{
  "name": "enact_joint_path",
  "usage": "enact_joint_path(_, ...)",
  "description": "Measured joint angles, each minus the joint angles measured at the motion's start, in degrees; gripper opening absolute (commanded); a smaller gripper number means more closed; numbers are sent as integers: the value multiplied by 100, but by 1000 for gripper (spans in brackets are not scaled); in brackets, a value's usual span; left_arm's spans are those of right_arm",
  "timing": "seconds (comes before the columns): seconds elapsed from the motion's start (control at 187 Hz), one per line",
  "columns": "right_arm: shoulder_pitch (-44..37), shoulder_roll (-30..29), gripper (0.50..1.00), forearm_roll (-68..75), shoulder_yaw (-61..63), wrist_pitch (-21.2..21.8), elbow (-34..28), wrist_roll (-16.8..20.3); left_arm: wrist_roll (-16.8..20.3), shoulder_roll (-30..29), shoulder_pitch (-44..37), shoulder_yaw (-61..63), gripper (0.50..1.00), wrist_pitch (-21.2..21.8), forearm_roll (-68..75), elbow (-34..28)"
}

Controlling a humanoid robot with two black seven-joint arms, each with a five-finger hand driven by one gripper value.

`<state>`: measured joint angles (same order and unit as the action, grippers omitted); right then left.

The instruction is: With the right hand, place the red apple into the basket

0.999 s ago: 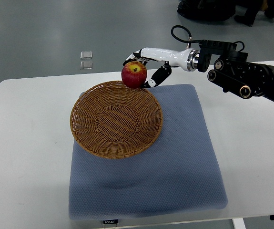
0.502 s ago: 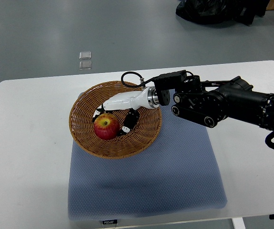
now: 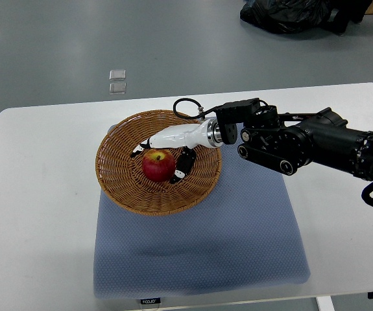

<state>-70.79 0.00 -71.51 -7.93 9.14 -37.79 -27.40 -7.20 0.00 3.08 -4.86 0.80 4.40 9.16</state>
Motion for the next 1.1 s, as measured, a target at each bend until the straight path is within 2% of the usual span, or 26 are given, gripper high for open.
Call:
enact_joint_path(0.166, -58, 0, 921, 274, 313, 85, -9, 0, 0, 0, 0, 2, 1000, 0, 0, -14)
enact_joint_path(0.267, -124, 115, 919, 847, 994, 471, -6, 42, 0, 0, 0, 2, 1000, 0, 0, -15)
enact_joint_path(0.353, -121, 333, 919, 1424, 1609, 811, 1, 252, 0, 0, 0, 3, 1000, 0, 0, -14)
enact_joint_path(0.465, 36, 506, 917, 2160, 2276, 877, 81, 628, -1, 0, 0, 9, 1000, 0, 0, -12)
enact_joint_path(0.561, 358, 547, 917, 2806, 2738, 589, 334, 940, -2, 0, -2, 12, 1000, 1, 0, -13)
enact_joint_path(0.71, 814, 539, 917, 3803, 3232, -144, 894, 1351, -1, 0, 0, 11, 1000, 0, 0, -19)
enact_joint_path(0.962, 1340, 551, 919, 5254, 3290, -1013, 1244, 1763, -1, 0, 0, 11, 1000, 0, 0, -22)
enact_joint_path(1.1, 1484, 592, 921, 5822, 3293, -1218, 1264, 1862, -1, 0, 0, 11, 1000, 0, 0, -21)
